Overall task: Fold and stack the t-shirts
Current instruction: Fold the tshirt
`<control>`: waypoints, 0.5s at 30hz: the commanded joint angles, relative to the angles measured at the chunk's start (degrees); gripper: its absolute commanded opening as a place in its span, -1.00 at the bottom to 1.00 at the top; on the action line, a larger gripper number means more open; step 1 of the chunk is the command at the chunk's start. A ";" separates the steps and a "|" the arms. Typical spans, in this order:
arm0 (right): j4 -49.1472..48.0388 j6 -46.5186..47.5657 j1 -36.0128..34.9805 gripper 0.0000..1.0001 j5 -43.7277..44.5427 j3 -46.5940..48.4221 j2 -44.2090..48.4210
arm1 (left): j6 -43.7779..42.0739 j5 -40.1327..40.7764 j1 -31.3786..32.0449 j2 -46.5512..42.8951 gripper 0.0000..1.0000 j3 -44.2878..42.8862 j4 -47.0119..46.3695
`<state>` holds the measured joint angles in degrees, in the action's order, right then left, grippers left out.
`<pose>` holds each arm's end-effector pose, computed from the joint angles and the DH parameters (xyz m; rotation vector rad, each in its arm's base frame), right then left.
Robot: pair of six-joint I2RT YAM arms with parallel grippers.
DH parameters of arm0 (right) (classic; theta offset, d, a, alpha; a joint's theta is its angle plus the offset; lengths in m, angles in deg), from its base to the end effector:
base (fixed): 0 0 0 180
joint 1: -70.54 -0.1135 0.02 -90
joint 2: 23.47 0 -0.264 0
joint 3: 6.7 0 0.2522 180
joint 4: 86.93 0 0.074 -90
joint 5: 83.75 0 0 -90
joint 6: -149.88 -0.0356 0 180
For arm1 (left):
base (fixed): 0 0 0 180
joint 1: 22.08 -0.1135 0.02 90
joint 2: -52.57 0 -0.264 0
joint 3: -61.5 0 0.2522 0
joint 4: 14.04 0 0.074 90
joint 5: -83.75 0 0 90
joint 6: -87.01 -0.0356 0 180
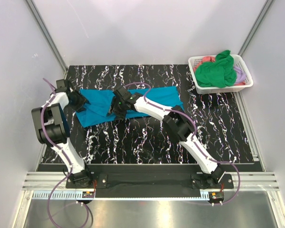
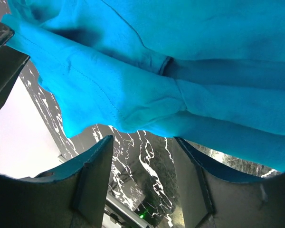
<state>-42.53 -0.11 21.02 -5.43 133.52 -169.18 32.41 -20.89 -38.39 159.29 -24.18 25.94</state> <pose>0.3576 0.4301 0.1548 0.1477 2.7305 0.9760 0.3710 0.0992 0.1809 -1.0765 2.4230 -0.4493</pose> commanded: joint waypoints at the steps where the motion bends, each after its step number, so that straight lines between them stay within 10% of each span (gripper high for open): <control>1: -1.80 -2.06 -0.76 0.18 0.52 2.31 1.30 | -0.77 -2.85 -0.21 0.42 -0.04 -2.61 -2.05; 15: 2.14 -4.79 -0.76 0.13 0.61 9.60 -3.26 | -0.59 -2.86 0.32 -1.42 -0.07 -3.05 -0.73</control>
<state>-41.75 -3.24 21.02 -5.36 140.05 -170.80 32.37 -22.44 -38.28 159.79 -24.66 25.83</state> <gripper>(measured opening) 0.571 0.461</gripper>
